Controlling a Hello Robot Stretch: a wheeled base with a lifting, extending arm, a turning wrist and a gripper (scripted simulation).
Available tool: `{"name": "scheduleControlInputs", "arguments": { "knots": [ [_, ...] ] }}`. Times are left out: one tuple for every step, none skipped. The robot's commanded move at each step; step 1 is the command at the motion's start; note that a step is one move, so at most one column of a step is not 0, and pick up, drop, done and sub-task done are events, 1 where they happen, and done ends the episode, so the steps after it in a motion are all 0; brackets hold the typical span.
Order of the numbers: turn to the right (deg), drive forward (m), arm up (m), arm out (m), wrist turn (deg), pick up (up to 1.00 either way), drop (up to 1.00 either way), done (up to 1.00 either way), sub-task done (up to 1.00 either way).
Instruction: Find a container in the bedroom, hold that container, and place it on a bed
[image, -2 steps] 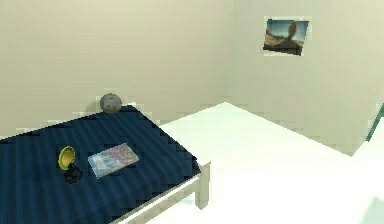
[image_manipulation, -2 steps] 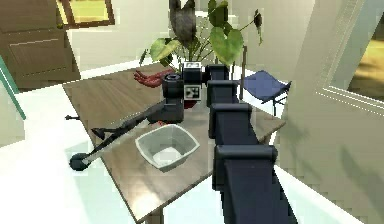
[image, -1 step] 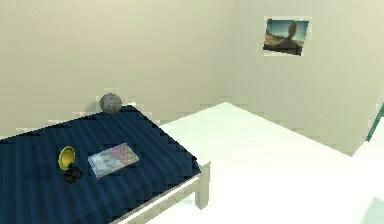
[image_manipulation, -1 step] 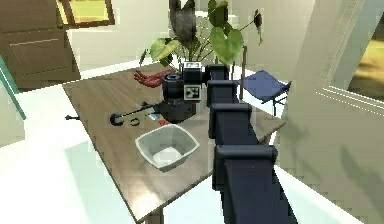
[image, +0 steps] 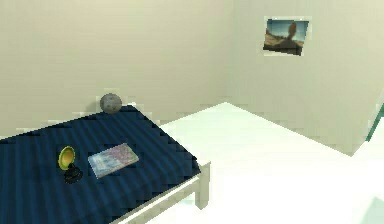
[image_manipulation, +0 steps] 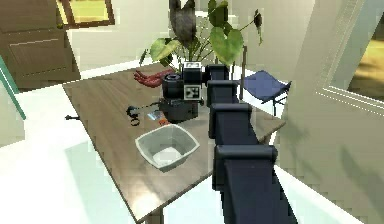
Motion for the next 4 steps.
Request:
{"name": "scheduleControlInputs", "arguments": {
  "knots": [
    [0.0, 0.0, -0.24, 0.0, 0.0, 0.0, 0.0, 0.0, 0.0],
    [0.0, 0.0, 0.0, 0.0, 0.0, 1.0, 0.0, 0.0, 0.0],
    [0.0, 0.0, 0.1, 0.0, 0.0, 0.0, 0.0, 0.0, 0.0],
    [0.0, 0.0, 0.14, 0.0, 0.0, 0.0, 0.0, 0.0, 0.0]
  ]
}}
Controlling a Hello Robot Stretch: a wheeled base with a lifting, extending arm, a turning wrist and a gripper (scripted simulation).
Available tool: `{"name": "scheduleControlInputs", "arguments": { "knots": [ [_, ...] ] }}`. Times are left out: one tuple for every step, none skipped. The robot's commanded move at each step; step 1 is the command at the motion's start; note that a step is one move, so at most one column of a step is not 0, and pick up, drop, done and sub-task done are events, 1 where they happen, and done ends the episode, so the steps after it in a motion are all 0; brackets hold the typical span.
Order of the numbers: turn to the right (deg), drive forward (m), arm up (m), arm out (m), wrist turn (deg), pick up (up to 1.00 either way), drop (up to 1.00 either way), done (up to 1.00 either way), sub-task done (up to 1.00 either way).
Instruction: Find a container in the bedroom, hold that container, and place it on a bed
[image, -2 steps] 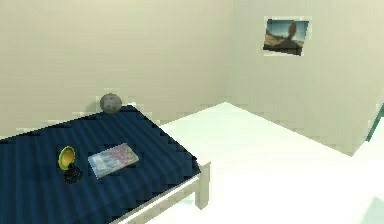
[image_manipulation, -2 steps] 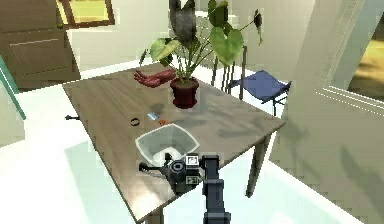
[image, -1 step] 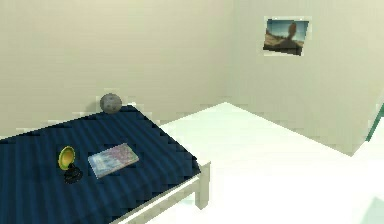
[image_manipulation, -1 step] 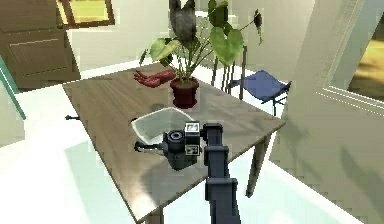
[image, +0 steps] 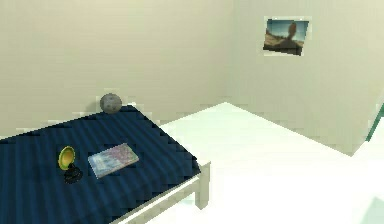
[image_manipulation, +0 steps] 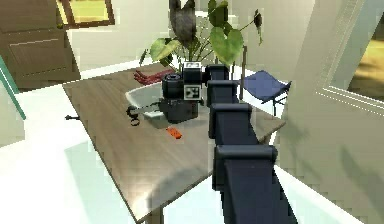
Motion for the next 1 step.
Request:
{"name": "scheduleControlInputs", "arguments": {
  "knots": [
    [0.0, 0.0, 0.0, 0.0, -45.0, 0.0, 0.0, 0.0, 0.0]
  ]
}}
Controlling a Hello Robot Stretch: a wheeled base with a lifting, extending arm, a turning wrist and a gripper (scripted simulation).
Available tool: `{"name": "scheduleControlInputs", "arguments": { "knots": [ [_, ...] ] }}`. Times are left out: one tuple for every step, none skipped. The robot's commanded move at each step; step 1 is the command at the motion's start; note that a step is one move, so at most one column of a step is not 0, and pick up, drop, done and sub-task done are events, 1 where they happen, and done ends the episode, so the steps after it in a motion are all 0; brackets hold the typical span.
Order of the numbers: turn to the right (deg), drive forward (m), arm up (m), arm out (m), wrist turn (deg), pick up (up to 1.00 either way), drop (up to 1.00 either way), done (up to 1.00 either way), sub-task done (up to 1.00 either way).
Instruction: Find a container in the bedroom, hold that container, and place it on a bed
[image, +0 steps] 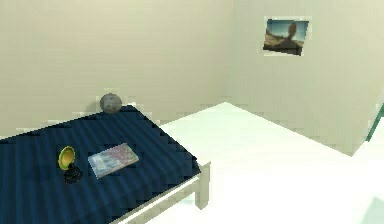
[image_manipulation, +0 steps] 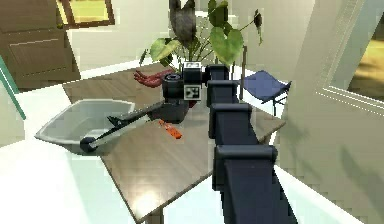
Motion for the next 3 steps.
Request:
{"name": "scheduleControlInputs", "arguments": {
  "knots": [
    [0.0, 0.0, 0.0, 0.0, -45.0, 0.0, 0.0, 0.0, 0.0],
    [0.0, 0.0, 0.0, 0.0, -9.0, 0.0, 0.0, 0.0, 0.0],
    [0.0, 0.0, 0.0, -0.24, 0.0, 0.0, 0.0, 0.0, 0.0]
  ]
}}
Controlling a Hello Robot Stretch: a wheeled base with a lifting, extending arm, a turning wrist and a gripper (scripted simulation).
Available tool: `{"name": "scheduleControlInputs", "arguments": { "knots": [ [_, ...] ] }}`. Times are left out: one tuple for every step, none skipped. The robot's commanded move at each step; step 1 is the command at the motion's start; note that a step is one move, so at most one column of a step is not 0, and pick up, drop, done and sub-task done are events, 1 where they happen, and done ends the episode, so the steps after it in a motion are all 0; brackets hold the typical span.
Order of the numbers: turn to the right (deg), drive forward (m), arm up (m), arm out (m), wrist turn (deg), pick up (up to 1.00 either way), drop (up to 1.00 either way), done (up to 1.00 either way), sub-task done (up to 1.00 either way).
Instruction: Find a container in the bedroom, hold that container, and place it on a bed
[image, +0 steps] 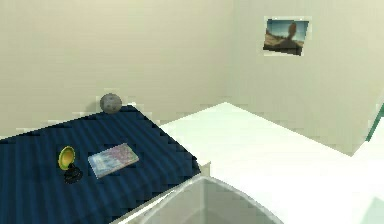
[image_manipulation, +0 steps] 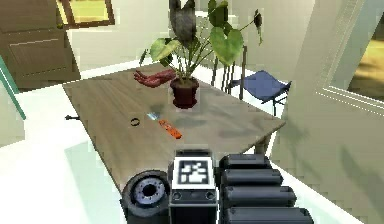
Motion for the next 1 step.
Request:
{"name": "scheduleControlInputs", "arguments": {
  "knots": [
    [-45.0, 0.0, 0.0, 0.0, 0.0, 0.0, 0.0, 0.0, 0.0]
  ]
}}
